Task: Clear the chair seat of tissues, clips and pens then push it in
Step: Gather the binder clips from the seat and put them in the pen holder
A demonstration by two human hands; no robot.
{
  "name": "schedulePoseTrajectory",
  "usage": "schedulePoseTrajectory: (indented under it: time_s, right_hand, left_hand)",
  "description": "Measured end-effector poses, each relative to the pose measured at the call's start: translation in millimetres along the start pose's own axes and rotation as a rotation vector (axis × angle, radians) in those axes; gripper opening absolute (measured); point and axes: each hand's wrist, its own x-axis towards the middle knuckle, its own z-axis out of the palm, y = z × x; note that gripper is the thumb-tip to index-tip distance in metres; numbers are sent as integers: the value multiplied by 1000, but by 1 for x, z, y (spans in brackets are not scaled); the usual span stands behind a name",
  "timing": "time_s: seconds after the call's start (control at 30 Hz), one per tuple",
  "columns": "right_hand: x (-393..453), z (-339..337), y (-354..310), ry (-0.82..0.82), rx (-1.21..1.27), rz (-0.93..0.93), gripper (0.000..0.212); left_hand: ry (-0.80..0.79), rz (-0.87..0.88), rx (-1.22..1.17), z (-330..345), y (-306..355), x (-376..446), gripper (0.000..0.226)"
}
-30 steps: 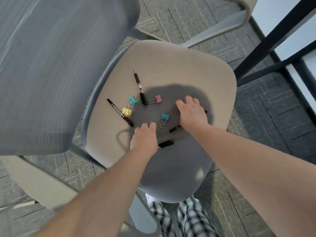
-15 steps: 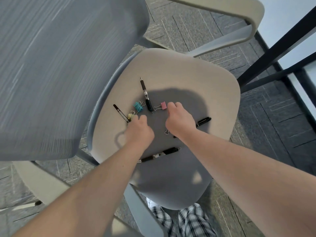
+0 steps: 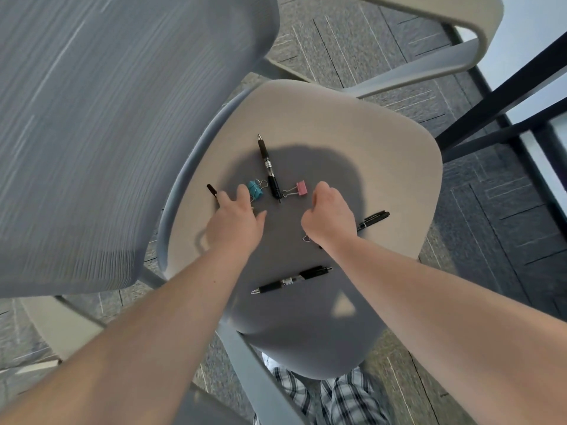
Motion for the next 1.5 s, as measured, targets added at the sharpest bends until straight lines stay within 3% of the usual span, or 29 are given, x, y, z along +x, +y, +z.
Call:
schedulePoseTrajectory:
  time_s: [0.1, 0.23, 0.37, 0.63, 0.8, 0.87, 0.97, 1.1, 1.2, 1.3, 1.43, 1.5]
  right_hand:
    - [-4, 7, -2, -40, -37, -22, 12]
    - [-8, 17, 1, -32, -225, -50, 48]
    - [-3, 26, 11, -58, -361, -57, 40]
    - [6, 14, 9, -93, -344, -127, 23]
    - [4, 3, 13, 15, -353, -235, 39]
    - [1, 3, 19, -73, -455, -316, 51]
    - [2, 8, 28, -185, -572, -368, 45]
    - [3, 13, 23, -159, -470, -362, 29]
    - [5, 8, 15, -89, -338, -350, 43]
    - [11, -1, 6, -4, -124, -251, 12]
    - [27, -4, -1, 21, -79, -206, 14]
    - [34, 2, -2, -12, -95, -213, 26]
  left_hand:
    - [-40, 11, 65, 6, -4, 5, 44]
    - [-66, 16, 99, 13, -5, 10, 34]
    - [-55, -4, 51, 15, -4, 15, 26]
    - [118, -18, -294, 4, -4, 20, 39]
    - [76, -13, -314, -6, -3, 27, 47]
    - [59, 9, -294, -4, -1, 31, 46]
    - [4, 4, -246, 2, 2, 35, 44]
    - [-100, 0, -149, 9, 3, 35, 43]
    - [-118, -14, -133, 11, 4, 35, 39]
    - [-123, -8, -158, 15, 6, 37, 37]
    - [-113, 5, -173, 18, 8, 39, 40]
    - [-104, 19, -164, 18, 7, 39, 42]
